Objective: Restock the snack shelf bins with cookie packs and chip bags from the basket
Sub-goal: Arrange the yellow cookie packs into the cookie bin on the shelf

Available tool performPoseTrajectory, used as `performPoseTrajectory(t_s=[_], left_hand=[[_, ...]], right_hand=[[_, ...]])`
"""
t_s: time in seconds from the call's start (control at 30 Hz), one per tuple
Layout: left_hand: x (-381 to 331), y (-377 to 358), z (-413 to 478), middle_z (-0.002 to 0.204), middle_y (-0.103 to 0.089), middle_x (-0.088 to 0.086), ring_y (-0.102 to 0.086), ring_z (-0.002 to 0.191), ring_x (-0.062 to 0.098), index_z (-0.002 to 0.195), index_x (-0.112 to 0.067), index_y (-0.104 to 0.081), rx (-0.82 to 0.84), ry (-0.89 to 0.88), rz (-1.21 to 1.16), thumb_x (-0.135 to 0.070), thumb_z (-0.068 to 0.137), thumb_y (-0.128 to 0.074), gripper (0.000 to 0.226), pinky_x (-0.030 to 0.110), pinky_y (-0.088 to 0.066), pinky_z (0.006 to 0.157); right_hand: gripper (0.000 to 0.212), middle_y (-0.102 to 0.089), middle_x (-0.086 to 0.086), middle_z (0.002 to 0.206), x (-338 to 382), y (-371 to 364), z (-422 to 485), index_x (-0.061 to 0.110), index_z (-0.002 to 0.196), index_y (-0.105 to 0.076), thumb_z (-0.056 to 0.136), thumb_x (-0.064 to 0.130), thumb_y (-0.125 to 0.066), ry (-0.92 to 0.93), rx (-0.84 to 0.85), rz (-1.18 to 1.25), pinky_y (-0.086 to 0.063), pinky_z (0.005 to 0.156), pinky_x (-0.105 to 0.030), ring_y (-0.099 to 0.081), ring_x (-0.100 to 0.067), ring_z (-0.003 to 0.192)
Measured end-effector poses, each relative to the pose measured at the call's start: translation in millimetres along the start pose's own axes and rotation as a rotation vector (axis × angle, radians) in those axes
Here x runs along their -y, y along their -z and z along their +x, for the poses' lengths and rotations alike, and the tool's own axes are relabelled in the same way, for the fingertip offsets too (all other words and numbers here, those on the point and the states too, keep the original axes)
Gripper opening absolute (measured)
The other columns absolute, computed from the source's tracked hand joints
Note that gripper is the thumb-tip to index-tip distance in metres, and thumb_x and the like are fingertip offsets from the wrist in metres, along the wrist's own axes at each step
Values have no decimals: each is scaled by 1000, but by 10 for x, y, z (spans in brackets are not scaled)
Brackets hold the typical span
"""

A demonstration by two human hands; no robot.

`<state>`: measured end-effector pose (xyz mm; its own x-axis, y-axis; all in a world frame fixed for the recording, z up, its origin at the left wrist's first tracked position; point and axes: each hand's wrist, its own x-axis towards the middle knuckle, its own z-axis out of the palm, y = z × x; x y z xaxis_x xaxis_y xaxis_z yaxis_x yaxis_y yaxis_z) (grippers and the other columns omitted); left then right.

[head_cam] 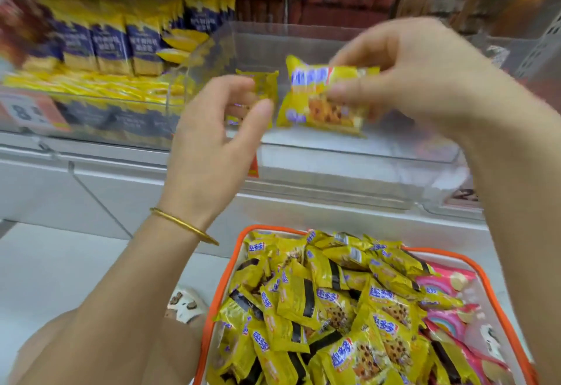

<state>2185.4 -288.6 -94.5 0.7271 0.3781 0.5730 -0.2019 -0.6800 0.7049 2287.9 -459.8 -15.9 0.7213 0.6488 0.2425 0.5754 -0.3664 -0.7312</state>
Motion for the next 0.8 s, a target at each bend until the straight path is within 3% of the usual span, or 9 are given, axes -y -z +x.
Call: performPoseTrajectory(t_s=[0.03, 0.1, 0.2, 0.27, 0.4, 0.6, 0.8], left_hand=[[83, 30, 24, 104, -65, -3, -59, 99, 15, 109, -19, -62, -10, -62, 210, -43, 86, -47, 36, 32, -46, 89], [234, 33, 35, 106, -67, 2, -59, 103, 26, 107, -16, -65, 128, -118, 505, -44, 88, -36, 44, 42, -43, 93], [288, -25, 7, 98, -67, -4, -58, 102, 22, 98, -23, -65, 294, -51, 674, -47, 88, -22, 50, 40, -29, 102], [306, -39, -6, 90, -65, -5, -57, 97, 21, 91, -24, -63, 289, -68, 700, -46, 88, -18, 51, 36, -26, 99], [333, -34, -21, 82, -65, -4, -58, 86, 24, 84, -21, -64, 218, -109, 678, -43, 90, -24, 46, 33, -27, 86], [340, -56, -4, 76, -63, -3, -58, 81, 24, 77, -21, -63, 210, -117, 683, -41, 90, -24, 46, 33, -26, 82], [347, -72, -12, 78, -65, -2, -58, 83, 25, 80, -20, -65, 204, -109, 685, -40, 89, -26, 45, 34, -26, 84]], right_hand=[[13, -65, -1, 67, -9, -75, 218, 15, 86, -71, 75, 18, -77, -5, -41, -37, -50, 47, -17, -55, 1, 46], [16, -70, -8, 74, -97, -359, 656, 12, 88, -73, 75, 20, -77, -43, -13, -200, -57, 59, -29, -64, -9, 58], [25, -70, -10, 92, -303, -900, 1176, 9, 91, -70, 72, 24, -76, -49, 63, -500, -54, 76, -33, -67, -24, 85], [29, -65, -11, 104, -393, -1168, 1378, 9, 96, -66, 74, 24, -75, -21, 94, -595, -48, 77, -30, -62, -28, 97], [35, -54, -14, 117, -466, -1400, 1553, 6, 107, -59, 81, 24, -72, 9, 99, -699, -44, 77, -33, -58, -33, 102], [42, -51, -9, 124, -506, -1422, 1540, 15, 118, -50, 86, 37, -64, 148, 147, -943, -38, 70, -35, -55, -32, 109], [55, -49, -10, 126, -513, -1415, 1524, 14, 123, -45, 82, 46, -66, 167, 160, -1007, -38, 68, -36, -56, -33, 109]])
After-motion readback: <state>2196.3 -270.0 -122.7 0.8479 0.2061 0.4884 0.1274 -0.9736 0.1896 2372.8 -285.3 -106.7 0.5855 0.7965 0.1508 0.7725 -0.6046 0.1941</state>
